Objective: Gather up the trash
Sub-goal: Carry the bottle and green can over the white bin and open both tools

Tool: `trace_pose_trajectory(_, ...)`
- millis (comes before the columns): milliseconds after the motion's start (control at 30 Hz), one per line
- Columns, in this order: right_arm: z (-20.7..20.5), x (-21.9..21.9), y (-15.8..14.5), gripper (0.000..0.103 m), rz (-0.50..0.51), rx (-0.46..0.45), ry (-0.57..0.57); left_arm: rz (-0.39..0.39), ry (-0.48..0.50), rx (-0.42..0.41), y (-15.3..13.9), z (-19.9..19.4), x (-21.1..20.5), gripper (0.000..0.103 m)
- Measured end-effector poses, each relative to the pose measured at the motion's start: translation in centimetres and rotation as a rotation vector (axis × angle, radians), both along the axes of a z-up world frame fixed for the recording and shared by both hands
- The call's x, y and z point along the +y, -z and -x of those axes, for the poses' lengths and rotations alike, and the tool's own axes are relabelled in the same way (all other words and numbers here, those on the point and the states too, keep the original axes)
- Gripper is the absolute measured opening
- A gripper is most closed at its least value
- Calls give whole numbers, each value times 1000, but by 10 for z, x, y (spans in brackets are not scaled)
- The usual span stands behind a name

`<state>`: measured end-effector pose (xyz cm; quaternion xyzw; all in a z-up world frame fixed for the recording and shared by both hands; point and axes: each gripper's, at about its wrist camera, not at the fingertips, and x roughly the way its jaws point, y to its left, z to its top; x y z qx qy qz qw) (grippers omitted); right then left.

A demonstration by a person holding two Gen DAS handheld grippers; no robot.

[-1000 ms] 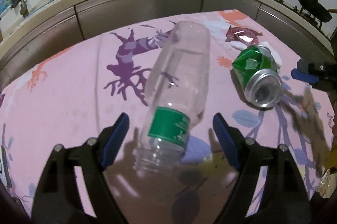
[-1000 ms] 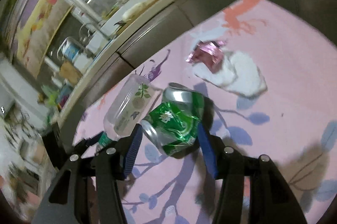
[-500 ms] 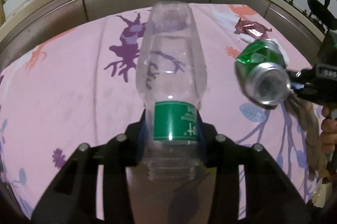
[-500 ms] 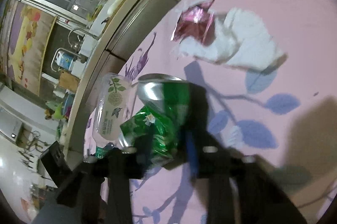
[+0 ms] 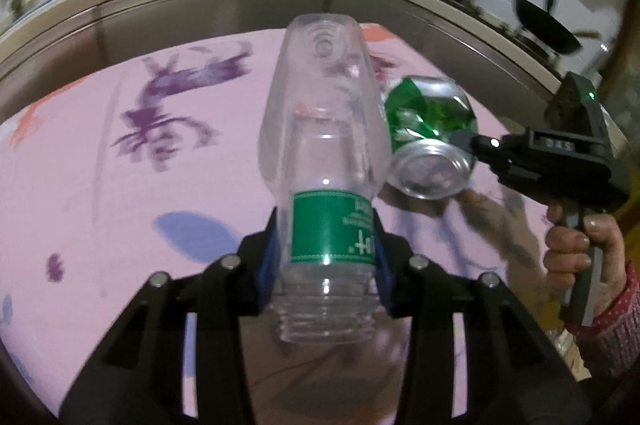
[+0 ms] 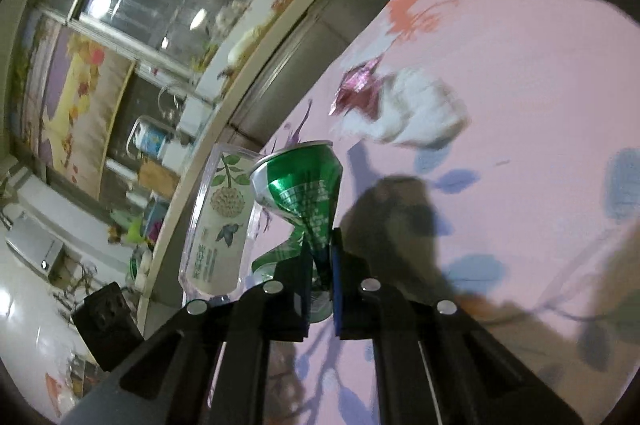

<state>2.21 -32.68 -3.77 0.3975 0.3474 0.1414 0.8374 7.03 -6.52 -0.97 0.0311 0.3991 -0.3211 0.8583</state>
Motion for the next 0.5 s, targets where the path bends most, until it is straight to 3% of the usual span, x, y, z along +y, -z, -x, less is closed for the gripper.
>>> trace_pose_trajectory(500, 109, -170, 2, 5, -47, -81, 412, -71, 405, 2, -8, 29, -209, 39)
